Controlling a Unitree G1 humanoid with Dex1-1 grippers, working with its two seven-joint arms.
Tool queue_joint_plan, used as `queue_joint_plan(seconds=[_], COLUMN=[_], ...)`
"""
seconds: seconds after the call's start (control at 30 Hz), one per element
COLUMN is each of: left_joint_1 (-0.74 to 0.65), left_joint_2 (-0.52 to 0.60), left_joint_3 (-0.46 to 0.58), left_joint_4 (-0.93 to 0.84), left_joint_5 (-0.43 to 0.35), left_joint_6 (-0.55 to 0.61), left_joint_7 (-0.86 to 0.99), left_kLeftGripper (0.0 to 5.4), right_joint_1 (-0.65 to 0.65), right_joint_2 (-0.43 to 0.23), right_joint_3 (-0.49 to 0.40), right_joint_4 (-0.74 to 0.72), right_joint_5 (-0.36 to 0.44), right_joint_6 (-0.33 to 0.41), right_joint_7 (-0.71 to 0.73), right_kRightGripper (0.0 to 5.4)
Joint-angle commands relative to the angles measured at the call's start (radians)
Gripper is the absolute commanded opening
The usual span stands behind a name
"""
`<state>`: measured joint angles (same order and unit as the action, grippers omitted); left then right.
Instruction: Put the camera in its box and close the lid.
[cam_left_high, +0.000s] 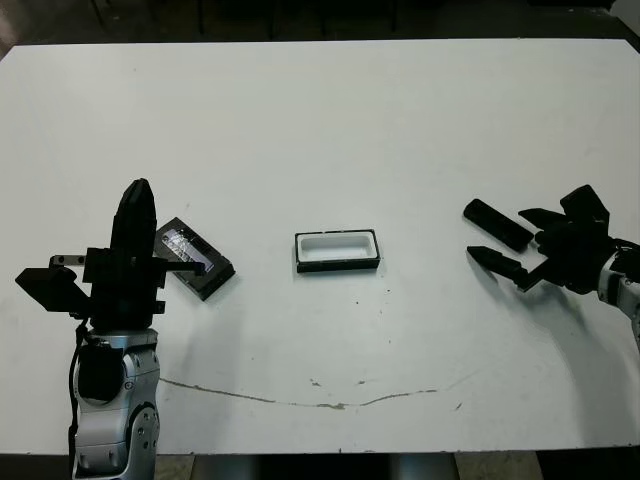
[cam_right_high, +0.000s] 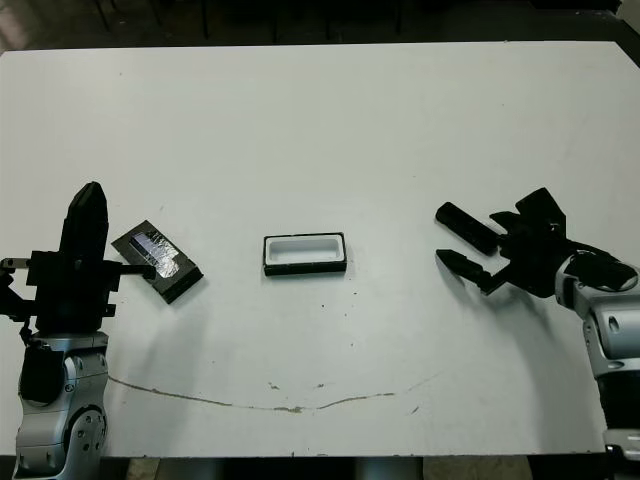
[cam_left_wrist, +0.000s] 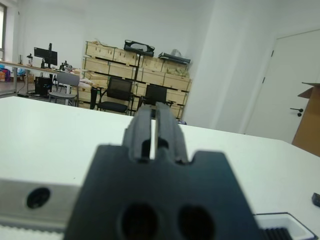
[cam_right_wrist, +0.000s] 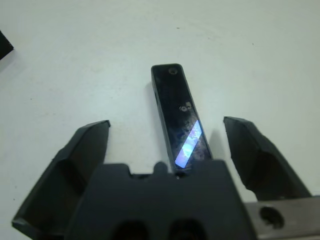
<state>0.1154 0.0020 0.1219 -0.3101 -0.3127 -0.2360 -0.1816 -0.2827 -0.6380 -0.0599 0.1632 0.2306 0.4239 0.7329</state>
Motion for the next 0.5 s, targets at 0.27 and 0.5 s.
queue_joint_plan(seconds=[0.27, 0.5], left_joint_1=[0.019, 0.02], left_joint_2=[0.016, 0.014], left_joint_3=[0.01, 0.013], left_joint_4=[0.005, -0.004], left_joint_5=[-0.009, -0.013], left_joint_6=[0.017, 0.024], left_joint_7=[-0.01, -0.008], left_kLeftGripper=[0.0, 0.0], right_joint_1=[0.045, 0.039], right_joint_2=[0.013, -0.005], right_joint_3=[0.02, 0.036], right_joint_4=[0.037, 0.062], right_joint_5=[-0.035, -0.039], right_joint_6=[-0.089, -0.148], right_joint_7=[0.002, 0.068], right_kRightGripper=[3.29, 1.96])
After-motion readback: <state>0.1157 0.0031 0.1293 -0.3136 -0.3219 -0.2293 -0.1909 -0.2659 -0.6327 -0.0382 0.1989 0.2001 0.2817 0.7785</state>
